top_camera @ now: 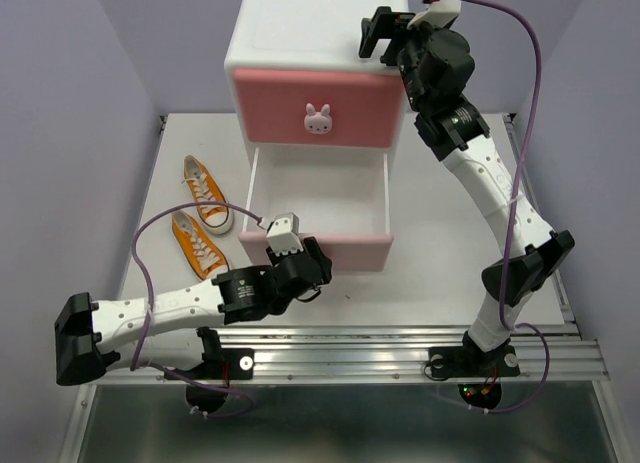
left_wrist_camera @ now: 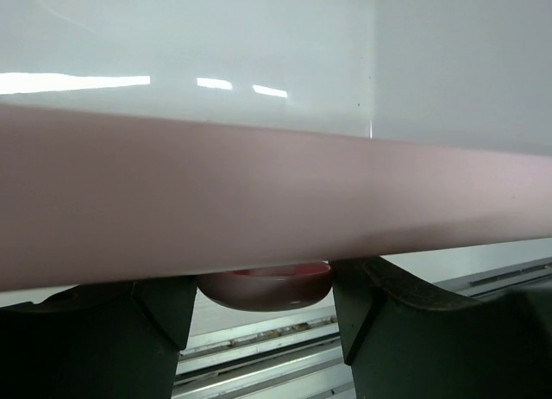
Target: Place and organize the shoes in the shoe cabinet
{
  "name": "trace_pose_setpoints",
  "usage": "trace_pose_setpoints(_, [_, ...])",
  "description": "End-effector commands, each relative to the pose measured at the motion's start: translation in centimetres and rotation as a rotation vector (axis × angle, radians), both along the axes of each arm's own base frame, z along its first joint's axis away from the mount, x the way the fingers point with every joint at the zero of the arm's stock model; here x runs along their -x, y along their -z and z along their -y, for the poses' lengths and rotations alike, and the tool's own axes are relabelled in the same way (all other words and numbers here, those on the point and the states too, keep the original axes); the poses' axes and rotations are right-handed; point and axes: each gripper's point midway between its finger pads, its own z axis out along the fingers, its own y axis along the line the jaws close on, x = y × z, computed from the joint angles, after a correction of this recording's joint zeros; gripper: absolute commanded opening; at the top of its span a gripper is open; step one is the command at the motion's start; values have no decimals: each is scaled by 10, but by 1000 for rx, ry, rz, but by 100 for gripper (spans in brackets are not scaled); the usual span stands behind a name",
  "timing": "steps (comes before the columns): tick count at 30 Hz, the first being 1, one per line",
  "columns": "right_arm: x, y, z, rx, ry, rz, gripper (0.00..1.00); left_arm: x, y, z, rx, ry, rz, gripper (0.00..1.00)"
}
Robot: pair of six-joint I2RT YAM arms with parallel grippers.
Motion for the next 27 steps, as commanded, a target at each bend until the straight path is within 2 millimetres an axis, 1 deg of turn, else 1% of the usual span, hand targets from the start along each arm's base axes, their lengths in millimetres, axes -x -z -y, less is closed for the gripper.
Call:
trace_pose_setpoints(1, [-8,256,-34,309,-74,-629,100,44,32,-5,-11,46,-165,6])
trace_pose_setpoints(4, [-7,260,-36,306,-84,-637,100,52,37,-6,-19,54,-191,5])
trace_pose_setpoints(5, [-7,262,-36,307,-84,-639,100,55,40,-12,-34,46,-206,4])
trace_pose_setpoints(7, [-7,264,-36,318,-83,-640,100,61,41,-14,-23,37,-228,4])
trace_pose_setpoints(10, [-7,264,-35,324,-86,-635,100,77,40,-6,5,67,-248,4])
trace_pose_setpoints(12, [-7,265,-35,327,-85,-634,100,82,41,-3,4,62,-256,4])
trace_pose_setpoints(17, [-7,266,-32,337,-76,-631,100,104,54,-2,-54,76,-308,4])
trace_pose_setpoints(18, [-6,269,-32,340,-77,-636,100,105,54,-2,-54,74,-309,5])
trace_pose_setpoints(20, [-5,268,-32,338,-77,-633,100,106,52,1,-48,84,-306,9])
trace_pose_setpoints(21, [-4,270,-31,339,-77,-635,100,107,49,2,-40,91,-299,17])
trace_pose_setpoints(22, [-4,270,-31,339,-75,-634,100,107,49,1,-33,82,-302,21])
trace_pose_setpoints(23, [-4,271,-30,339,-74,-634,100,106,48,-1,-31,70,-303,28])
trace_pose_setpoints(24, [-4,270,-31,339,-77,-632,100,106,45,0,-14,68,-304,49])
trace_pose_setpoints(25, [-4,271,-31,342,-77,-633,100,106,43,2,-3,71,-302,58])
trace_pose_setpoints(26, [-5,270,-32,341,-79,-629,100,105,38,3,9,70,-298,77])
trace_pose_setpoints(27, [-5,269,-32,344,-80,-626,100,103,35,3,12,67,-286,83])
